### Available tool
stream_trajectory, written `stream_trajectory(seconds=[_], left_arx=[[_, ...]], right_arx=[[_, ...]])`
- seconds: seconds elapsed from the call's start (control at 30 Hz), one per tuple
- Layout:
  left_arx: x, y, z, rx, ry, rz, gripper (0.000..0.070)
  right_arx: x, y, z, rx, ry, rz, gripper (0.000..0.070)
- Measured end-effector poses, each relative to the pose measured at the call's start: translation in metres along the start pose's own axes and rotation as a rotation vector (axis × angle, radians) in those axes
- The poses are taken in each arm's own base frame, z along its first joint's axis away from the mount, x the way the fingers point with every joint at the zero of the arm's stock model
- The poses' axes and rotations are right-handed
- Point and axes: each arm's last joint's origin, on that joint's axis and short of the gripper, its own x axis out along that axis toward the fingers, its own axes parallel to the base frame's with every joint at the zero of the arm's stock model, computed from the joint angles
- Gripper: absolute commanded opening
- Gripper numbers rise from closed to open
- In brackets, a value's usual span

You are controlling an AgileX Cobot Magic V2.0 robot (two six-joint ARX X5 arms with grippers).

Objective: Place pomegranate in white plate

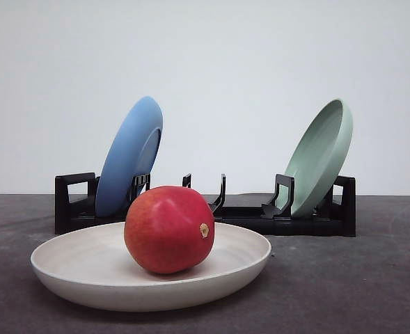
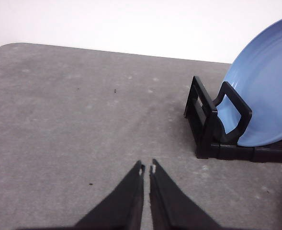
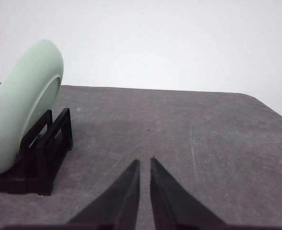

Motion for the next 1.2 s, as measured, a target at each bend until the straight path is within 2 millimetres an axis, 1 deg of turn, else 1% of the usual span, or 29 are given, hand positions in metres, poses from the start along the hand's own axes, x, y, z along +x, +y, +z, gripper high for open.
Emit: stream_trajectory(seconds=[1.2], left_arx=[[0.0000,0.0000,0.0000,0.000,0.000,0.000,0.0000]], right_arx=[[0.0000,0.0000,0.0000,0.000,0.000,0.000,0.0036]])
